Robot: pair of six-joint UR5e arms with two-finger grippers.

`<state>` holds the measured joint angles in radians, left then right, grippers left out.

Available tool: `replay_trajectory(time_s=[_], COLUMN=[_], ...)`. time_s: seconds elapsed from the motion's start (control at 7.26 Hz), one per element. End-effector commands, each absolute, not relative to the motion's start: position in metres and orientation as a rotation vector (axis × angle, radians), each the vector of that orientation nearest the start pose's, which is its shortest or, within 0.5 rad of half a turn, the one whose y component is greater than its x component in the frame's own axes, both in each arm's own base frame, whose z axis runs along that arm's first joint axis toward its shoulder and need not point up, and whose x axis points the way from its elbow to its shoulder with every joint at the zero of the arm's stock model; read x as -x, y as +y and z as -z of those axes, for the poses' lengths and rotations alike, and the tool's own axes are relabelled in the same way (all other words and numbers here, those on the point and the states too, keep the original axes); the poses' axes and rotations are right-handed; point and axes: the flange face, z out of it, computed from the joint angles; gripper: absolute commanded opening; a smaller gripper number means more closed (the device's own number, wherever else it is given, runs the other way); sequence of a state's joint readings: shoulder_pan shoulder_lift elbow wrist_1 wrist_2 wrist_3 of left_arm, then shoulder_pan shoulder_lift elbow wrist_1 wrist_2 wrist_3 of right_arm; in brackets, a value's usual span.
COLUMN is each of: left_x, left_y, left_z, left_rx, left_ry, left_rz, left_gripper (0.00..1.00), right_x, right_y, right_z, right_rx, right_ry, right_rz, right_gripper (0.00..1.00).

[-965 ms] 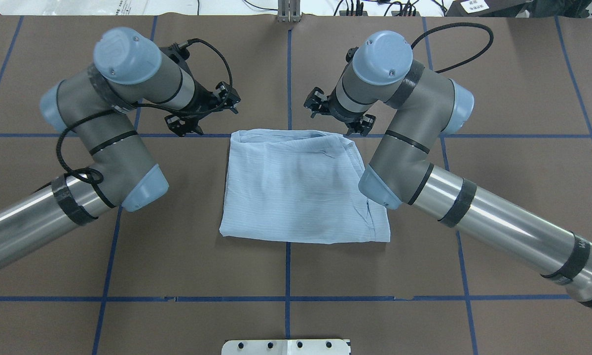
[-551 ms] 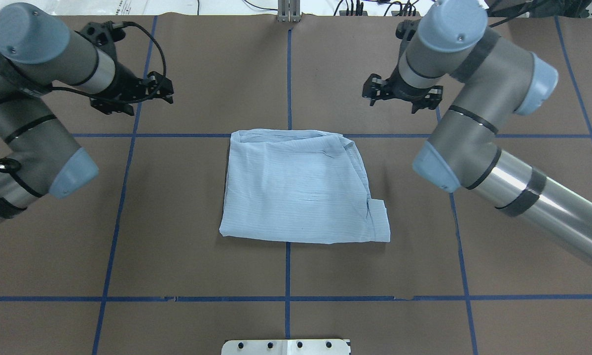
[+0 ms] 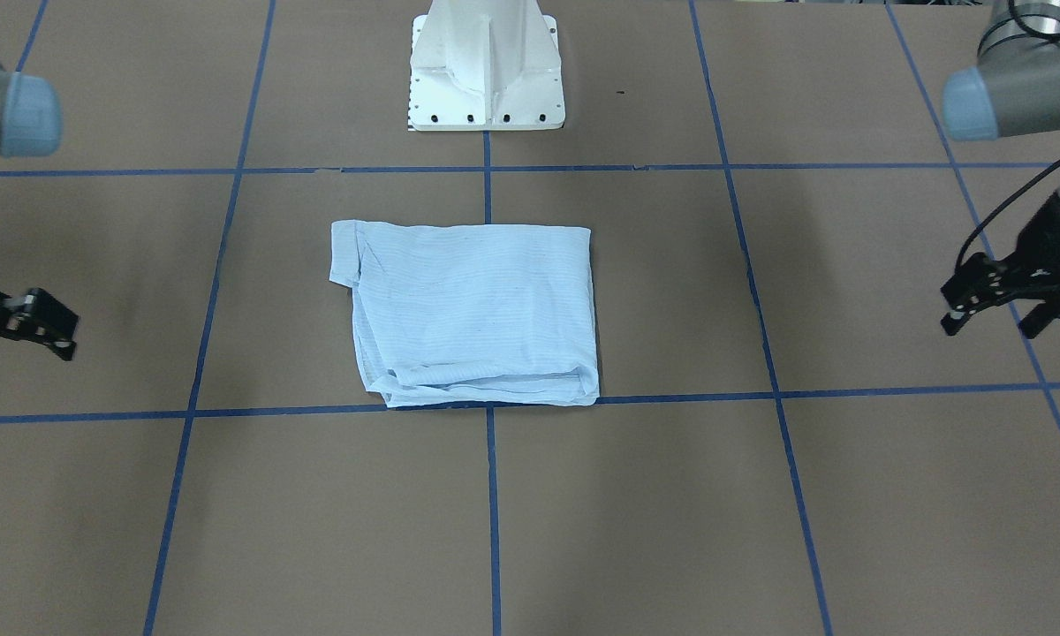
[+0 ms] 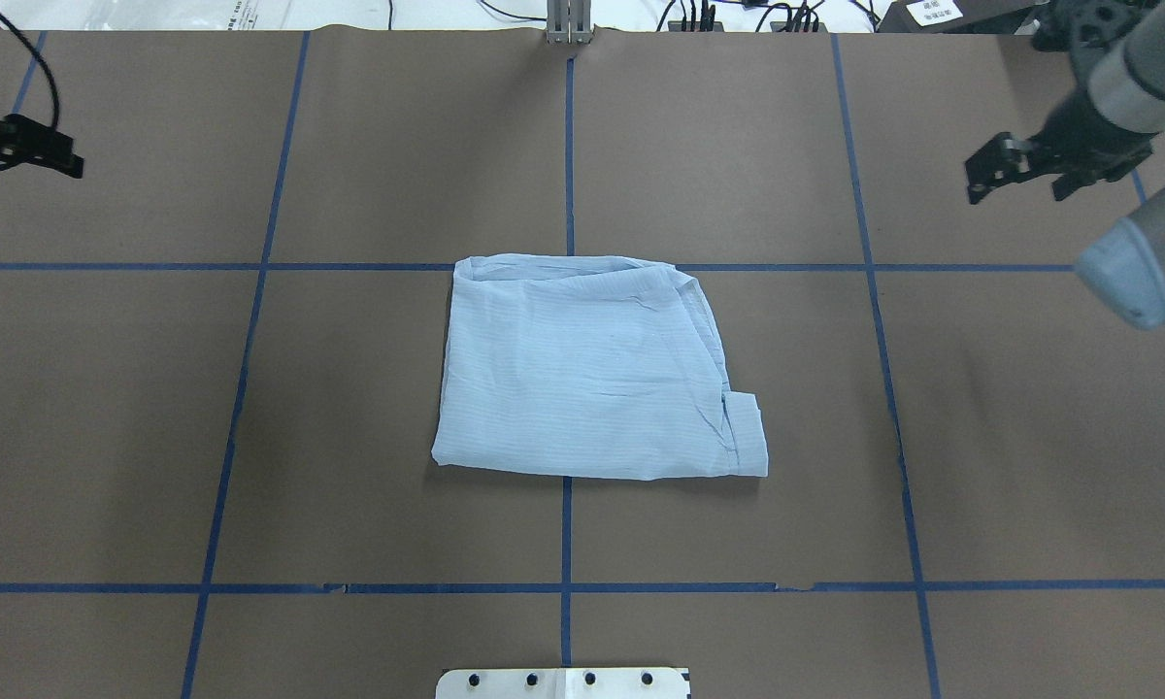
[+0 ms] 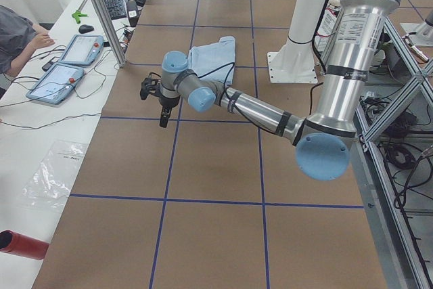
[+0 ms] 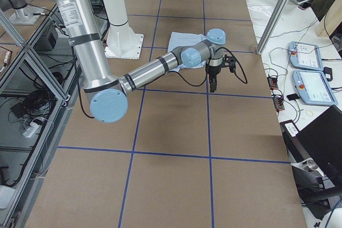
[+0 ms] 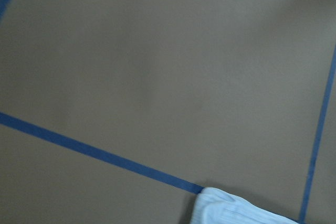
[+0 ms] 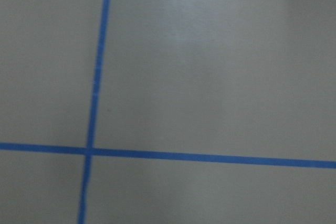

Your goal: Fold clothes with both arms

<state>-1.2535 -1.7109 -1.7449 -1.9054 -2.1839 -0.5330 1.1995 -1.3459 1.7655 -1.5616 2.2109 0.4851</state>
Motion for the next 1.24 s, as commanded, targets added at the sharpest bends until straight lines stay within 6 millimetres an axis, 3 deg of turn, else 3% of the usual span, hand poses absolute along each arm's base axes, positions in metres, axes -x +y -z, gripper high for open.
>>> replay_trajectory(time_s=[0.0,0.14,0.28,0.41,0.69,0.83,1.1], left_x=[-0.007,0.026,0.050,0.052,0.060,0.066,0.082], left_y=[-0.518,-0.493,-0.473,-0.463,-0.461,-0.455,-0.454], left_z=[-0.540,-0.568,-0.594,-0.603,-0.602,-0.616,-0.625], left_rx=[-0.385,-0.426,-0.415,-0.406,-0.417,-0.398,-0.379], left_ry=[0.699,0.651,0.661,0.675,0.660,0.656,0.635], left_rz=[-0.154,-0.273,-0.286,-0.278,-0.265,-0.252,-0.198], left_gripper=[0.99,1.00,1.00,1.00,1.00,1.00,1.00], right_x=[0.023,-0.013,-0.044,-0.047,-0.057,-0.058,-0.062], right_y=[-0.507,-0.464,-0.444,-0.438,-0.426,-0.427,-0.426], right_z=[-0.534,-0.571,-0.583,-0.589,-0.590,-0.594,-0.605], right_rx=[-0.114,-0.091,-0.107,-0.096,-0.103,-0.100,-0.063], right_ry=[-0.786,-0.794,-0.803,-0.803,-0.804,-0.789,-0.789], right_rz=[0.099,0.066,0.012,-0.003,-0.024,-0.024,-0.058], right_gripper=[1.00,1.00,1.00,1.00,1.00,1.00,1.00])
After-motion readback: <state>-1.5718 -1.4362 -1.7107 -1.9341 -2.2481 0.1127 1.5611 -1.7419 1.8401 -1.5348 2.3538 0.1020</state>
